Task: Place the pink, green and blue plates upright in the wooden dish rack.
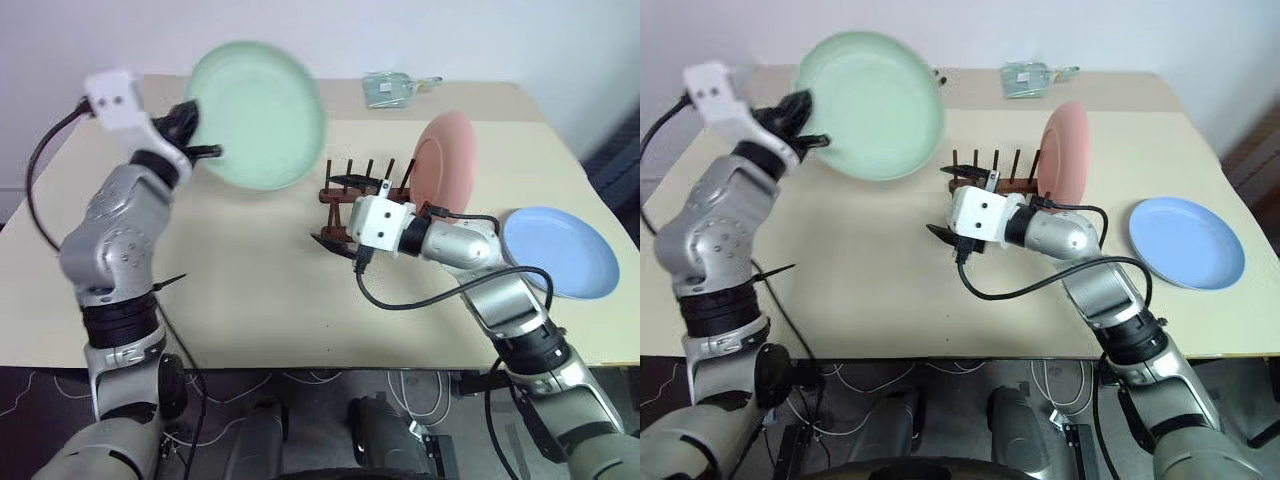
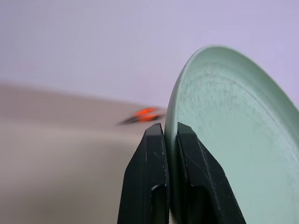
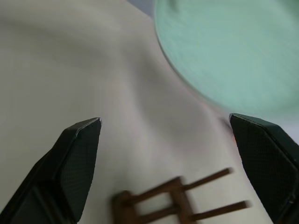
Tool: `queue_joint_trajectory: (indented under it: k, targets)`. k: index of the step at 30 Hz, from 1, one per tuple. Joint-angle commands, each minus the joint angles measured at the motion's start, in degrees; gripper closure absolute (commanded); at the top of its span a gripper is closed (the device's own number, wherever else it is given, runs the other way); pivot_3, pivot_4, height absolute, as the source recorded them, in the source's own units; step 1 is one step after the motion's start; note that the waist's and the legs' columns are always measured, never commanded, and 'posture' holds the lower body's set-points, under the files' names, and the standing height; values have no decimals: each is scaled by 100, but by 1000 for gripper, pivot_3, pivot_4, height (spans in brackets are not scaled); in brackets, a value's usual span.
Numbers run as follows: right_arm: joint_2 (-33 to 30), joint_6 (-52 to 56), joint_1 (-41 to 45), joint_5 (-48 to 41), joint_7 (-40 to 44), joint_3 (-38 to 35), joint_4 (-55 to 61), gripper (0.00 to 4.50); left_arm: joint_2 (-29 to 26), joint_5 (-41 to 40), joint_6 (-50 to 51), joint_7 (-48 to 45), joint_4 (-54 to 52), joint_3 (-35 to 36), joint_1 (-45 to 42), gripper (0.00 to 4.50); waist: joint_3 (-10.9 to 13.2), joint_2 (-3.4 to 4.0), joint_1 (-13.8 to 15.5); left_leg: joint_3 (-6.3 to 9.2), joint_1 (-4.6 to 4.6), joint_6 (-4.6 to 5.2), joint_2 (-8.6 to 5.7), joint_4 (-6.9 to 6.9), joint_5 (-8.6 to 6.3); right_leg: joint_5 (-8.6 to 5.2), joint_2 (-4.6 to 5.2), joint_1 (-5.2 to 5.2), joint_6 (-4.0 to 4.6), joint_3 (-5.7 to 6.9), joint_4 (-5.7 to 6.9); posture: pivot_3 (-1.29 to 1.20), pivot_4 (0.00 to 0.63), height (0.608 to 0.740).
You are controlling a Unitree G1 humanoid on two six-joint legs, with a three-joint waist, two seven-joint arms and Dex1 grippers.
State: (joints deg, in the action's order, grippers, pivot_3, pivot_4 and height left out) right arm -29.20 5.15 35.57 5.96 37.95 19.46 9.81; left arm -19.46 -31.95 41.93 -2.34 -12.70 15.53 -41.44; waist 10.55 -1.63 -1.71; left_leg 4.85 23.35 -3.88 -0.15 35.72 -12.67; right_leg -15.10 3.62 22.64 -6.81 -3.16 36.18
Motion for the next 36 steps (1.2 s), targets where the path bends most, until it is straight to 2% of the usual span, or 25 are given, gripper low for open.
queue_joint_trajectory:
  k: [1,5,8,11,14,15,16,20,24,26,28,30,33,36]
  targets:
    - [168,-557,528,876,-606,139,-640,0,111,-43,188,102,-354,-155,-162,4451,0,0,-71,2,-1,-3,2,-7,2,0,-2,6,0,0,8,0,150,740]
    - [256,-992,776,1382,-912,254,-1208,0,208,-53,336,101,-517,-284,-218,4451,1,1,-75,6,1,-10,2,-14,7,0,-4,15,2,1,14,0,150,740]
    - [369,-1115,765,1530,-1003,257,-1327,870,275,-94,389,70,-660,-350,-139,4500,1,0,-68,5,3,-10,1,-13,7,1,-2,12,2,0,10,0,150,740]
    - [402,-1261,704,1650,-1036,240,-1318,2272,330,-167,357,49,-654,-227,-53,4500,1,0,-66,5,4,-10,1,-11,7,1,-2,12,2,0,11,0,150,740]
    - [409,-1410,679,1774,-1069,252,-1336,3773,421,-273,339,58,-608,-83,-47,3481,1,0,-65,6,3,-10,1,-11,7,1,-2,10,2,0,11,0,150,740]
    - [416,-1441,679,1838,-1104,252,-1342,4280,440,-297,332,60,-604,-55,-66,3015,1,0,-65,6,3,-10,1,-10,7,1,-2,10,2,1,11,0,150,740]
    - [422,-1468,684,1909,-1150,252,-1348,4500,462,-308,307,84,-591,-26,-100,2443,1,1,-66,6,3,-10,1,-10,7,1,-2,10,2,0,11,0,150,740]
    - [432,-1519,675,2108,-1316,223,-1345,4500,484,-343,-51,137,-461,256,-346,416,2,1,-58,6,3,-10,0,-9,7,1,-2,10,2,0,11,0,150,740]
    - [419,-1511,622,2128,-1425,129,-1282,4500,279,-82,-659,145,-198,513,-535,416,2,0,-70,7,3,-11,0,-9,7,1,-3,10,2,1,11,0,150,740]
    - [446,-1440,507,1865,-1531,-165,-1098,4500,9,154,-1091,224,199,807,-654,416,2,1,-63,6,2,-11,0,-11,7,1,-3,10,2,1,11,0,150,740]
    - [603,-1185,245,1022,-1431,-716,-637,4500,-659,904,-1750,-88,595,639,-389,416,2,1,-81,7,1,-11,0,-12,8,1,-4,11,3,0,12,0,150,740]
    - [936,-560,-104,-195,-1197,-1225,61,4500,-1033,1161,-2038,-777,807,240,144,416,1,5,-93,3,-1,-10,1,-22,7,1,-5,13,3,-5,11,0,150,740]
    - [1503,887,-515,-1810,-1235,-1825,1005,4500,-961,1043,-2310,-1685,806,-254,880,416,1,6,-10,7,-5,-10,2,-40,8,0,-2,7,3,-2,7,0,150,740]
    - [1687,1808,-833,-2546,-1420,-2165,1599,4500,-922,1029,-2544,-2658,463,-964,1562,416,1,5,96,11,-4,-11,1,-34,8,0,1,1,5,2,4,0,150,740]
